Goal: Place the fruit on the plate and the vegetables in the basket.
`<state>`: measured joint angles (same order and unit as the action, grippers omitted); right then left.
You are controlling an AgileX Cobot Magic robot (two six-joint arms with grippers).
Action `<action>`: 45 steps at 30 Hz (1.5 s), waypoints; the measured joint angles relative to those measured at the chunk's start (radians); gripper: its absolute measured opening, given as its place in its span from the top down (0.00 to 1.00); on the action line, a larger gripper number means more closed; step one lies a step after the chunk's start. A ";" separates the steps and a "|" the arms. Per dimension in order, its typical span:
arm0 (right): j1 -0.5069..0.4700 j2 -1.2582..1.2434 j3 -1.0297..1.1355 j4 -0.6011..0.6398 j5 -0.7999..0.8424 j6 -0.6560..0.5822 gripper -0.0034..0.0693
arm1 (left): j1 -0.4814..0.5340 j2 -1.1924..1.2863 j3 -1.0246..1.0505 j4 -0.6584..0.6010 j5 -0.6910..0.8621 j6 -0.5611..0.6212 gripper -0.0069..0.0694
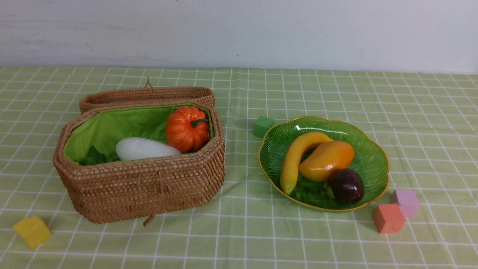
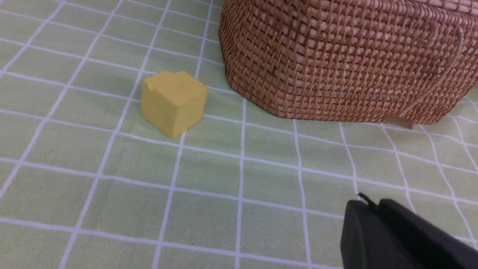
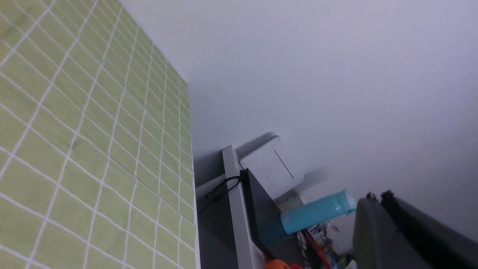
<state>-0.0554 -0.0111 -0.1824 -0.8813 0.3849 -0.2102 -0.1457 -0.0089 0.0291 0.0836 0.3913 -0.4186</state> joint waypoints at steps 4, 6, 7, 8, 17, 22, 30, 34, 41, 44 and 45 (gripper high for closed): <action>0.000 0.000 0.000 0.034 -0.029 0.096 0.91 | 0.000 0.000 0.000 0.000 0.000 0.000 0.86; 0.000 0.000 0.000 0.113 -0.060 0.225 0.90 | 0.000 0.000 0.000 0.000 0.000 0.000 0.86; 0.000 0.000 0.000 0.158 -0.079 0.303 0.90 | 0.000 0.000 0.000 0.000 0.000 0.000 0.86; 0.000 0.000 0.000 0.207 -0.094 0.373 0.90 | 0.000 0.000 0.000 0.000 0.000 0.000 0.86; 0.000 0.000 0.031 0.371 -0.039 0.830 0.89 | 0.000 0.000 0.000 0.000 0.000 0.000 0.84; 0.000 0.000 0.165 0.423 -0.016 0.813 0.88 | 0.000 0.000 0.000 0.000 0.000 0.000 0.83; 0.000 0.000 0.206 0.602 -0.009 0.577 0.87 | 0.000 0.000 0.000 0.000 0.000 0.000 0.82; 0.000 0.000 0.205 0.701 -0.006 0.416 0.86 | 0.000 0.000 0.000 0.000 0.000 0.000 0.82; 0.000 0.000 0.203 0.770 -0.004 0.321 0.85 | 0.000 0.000 0.000 0.000 0.000 0.000 0.81; 0.000 0.000 0.203 0.775 -0.004 0.318 0.85 | 0.000 0.000 0.000 0.000 0.000 0.000 0.81; 0.000 0.000 0.203 0.775 -0.004 0.318 0.85 | 0.000 0.000 0.000 0.000 0.000 0.000 0.81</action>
<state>-0.0554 -0.0111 0.0207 -0.1065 0.3807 0.1074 -0.1457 -0.0089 0.0291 0.0836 0.3913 -0.4186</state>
